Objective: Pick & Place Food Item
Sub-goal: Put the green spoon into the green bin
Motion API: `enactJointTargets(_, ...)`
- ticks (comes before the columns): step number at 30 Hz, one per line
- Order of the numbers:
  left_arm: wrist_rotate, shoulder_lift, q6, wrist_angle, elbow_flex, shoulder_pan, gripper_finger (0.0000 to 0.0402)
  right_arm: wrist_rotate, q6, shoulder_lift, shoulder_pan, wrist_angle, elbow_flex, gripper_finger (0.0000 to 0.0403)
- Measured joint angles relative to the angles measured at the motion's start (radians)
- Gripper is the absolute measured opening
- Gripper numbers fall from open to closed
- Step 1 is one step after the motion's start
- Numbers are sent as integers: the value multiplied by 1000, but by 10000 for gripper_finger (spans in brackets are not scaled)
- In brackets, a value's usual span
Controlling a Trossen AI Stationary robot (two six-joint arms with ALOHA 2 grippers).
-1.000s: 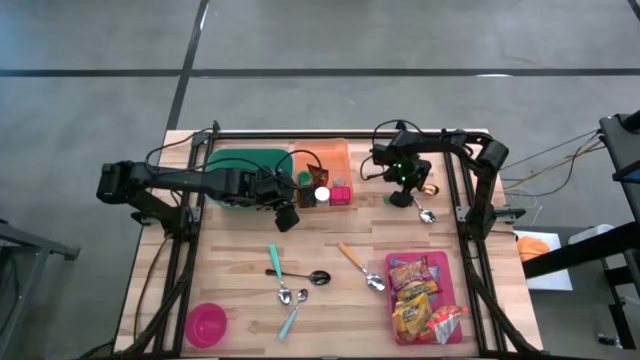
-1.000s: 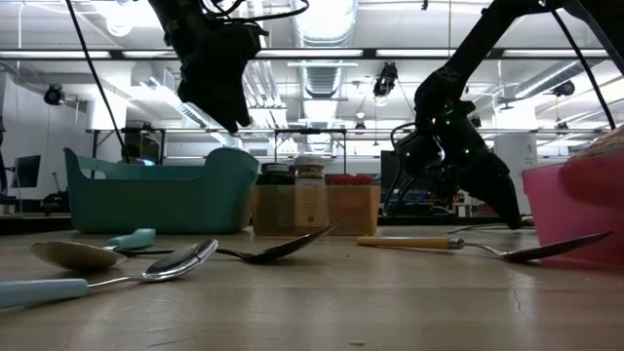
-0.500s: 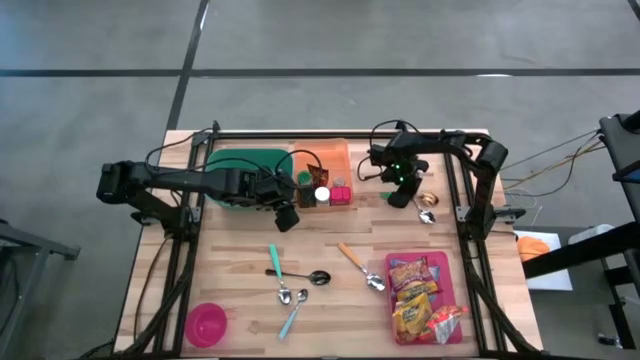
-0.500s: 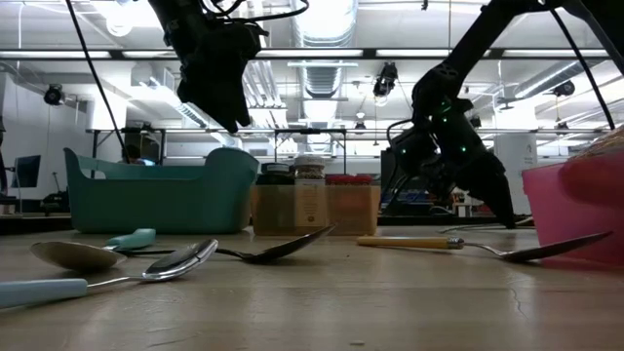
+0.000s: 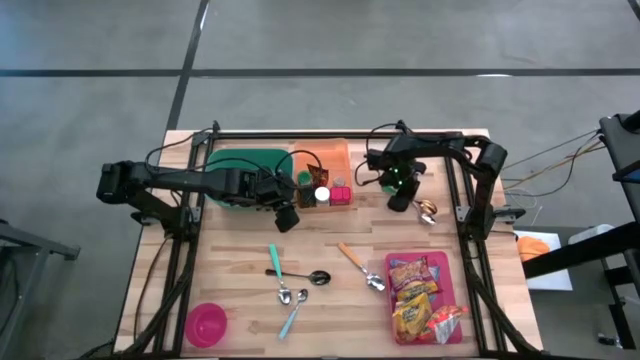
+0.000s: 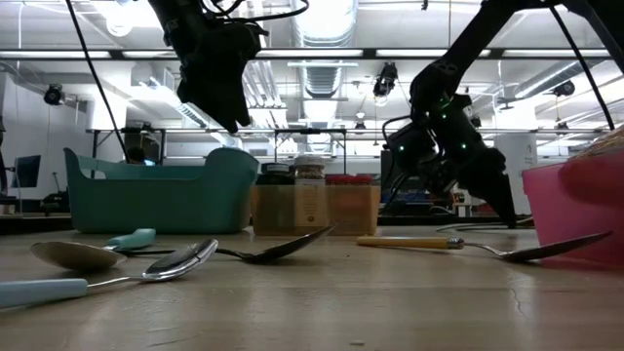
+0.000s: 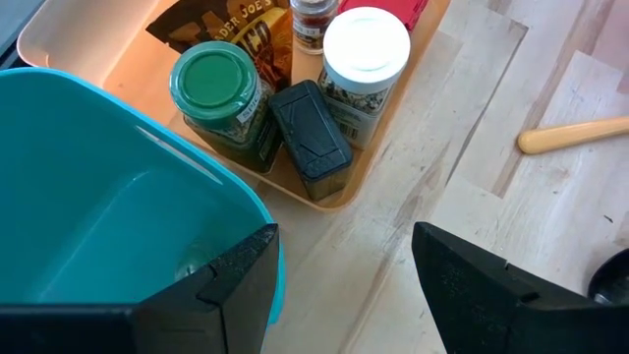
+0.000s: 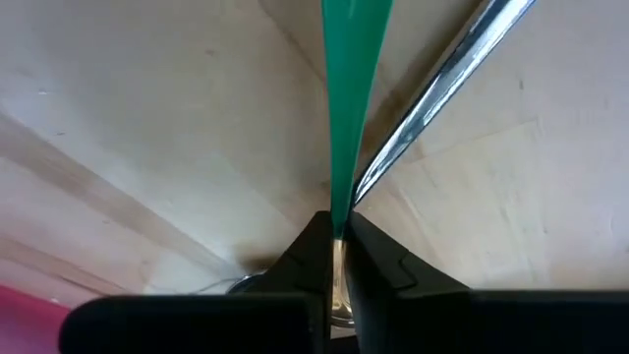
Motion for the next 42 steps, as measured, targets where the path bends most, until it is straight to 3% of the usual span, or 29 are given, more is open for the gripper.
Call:
enactJointTargets(17, 2, 0, -25, 0, 0, 0, 236, 50, 28, -43, 123, -93, 114, 12)
enactJointTargets(29, -46, 0, -44, 173, 0, -3, 236, 49, 225, -317, 353, -76, 117, 12)
enactJointTargets(42, -44, 0, 19, 427, 0, -54, 236, 99, 351, -578, 546, 253, 115, 11)
